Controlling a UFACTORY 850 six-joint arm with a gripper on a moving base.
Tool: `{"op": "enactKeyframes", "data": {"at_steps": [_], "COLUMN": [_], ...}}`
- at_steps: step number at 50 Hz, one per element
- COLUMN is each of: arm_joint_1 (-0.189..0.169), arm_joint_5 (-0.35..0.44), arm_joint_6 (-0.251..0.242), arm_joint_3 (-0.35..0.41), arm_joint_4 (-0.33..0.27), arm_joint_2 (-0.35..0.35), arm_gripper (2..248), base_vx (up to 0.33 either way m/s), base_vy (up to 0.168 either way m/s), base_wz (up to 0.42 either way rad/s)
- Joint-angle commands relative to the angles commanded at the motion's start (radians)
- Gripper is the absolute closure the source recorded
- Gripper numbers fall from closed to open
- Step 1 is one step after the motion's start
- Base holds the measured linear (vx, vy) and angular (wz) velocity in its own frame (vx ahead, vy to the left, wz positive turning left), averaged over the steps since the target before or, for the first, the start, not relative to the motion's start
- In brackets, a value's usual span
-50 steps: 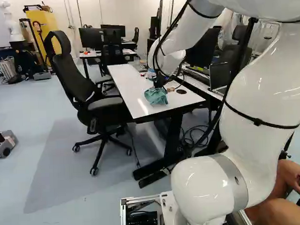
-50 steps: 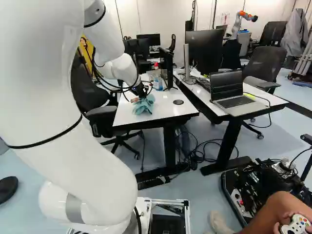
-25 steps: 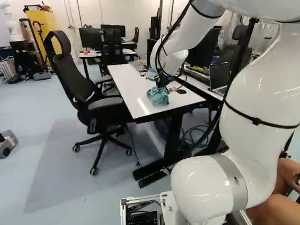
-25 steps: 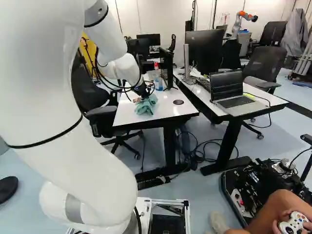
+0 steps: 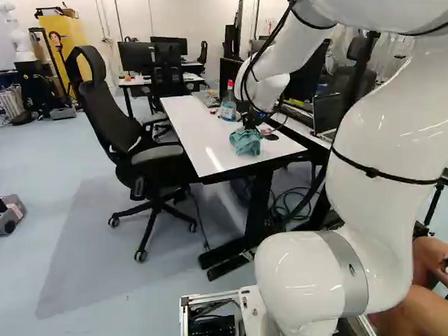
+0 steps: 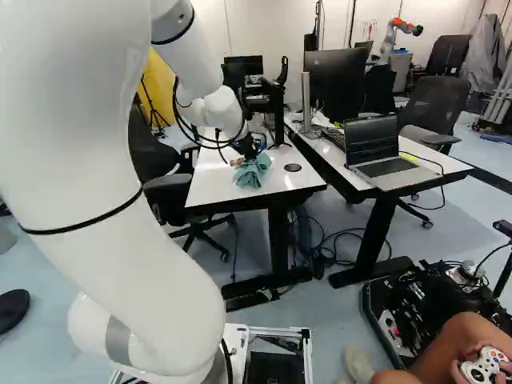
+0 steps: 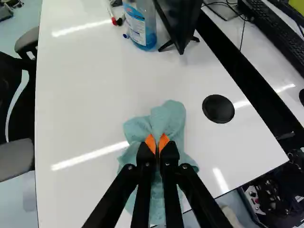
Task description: Clean the table with the green towel
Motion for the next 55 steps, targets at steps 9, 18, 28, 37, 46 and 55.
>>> {"op": "enactKeyframes", "data": {"at_steps": [9,18,28,37,46,55], "arm_joint_1": [-0.028,-0.055,-0.084,-0.11,-0.137,-0.163], "arm_joint_5": [0.002,0.002,0.002,0.002,0.002,0.002], "arm_joint_6": [0.0,0.0,0.0,0.0,0.0,0.0], "arm_joint_3": [-0.025,-0.05,-0.077,-0.099,-0.11,-0.122], "arm_joint_4": [0.0,0.0,0.0,0.0,0.0,0.0], "arm_joint_2": [-0.023,-0.046,-0.07,-0.089,-0.099,-0.11], "arm_gripper": [222,222,222,222,222,222], "base_vx": [0.0,0.0,0.0,0.0,0.0,0.0], "base_vy": [0.0,0.0,0.0,0.0,0.0,0.0], "base_wz": [0.0,0.0,0.0,0.0,0.0,0.0]}}
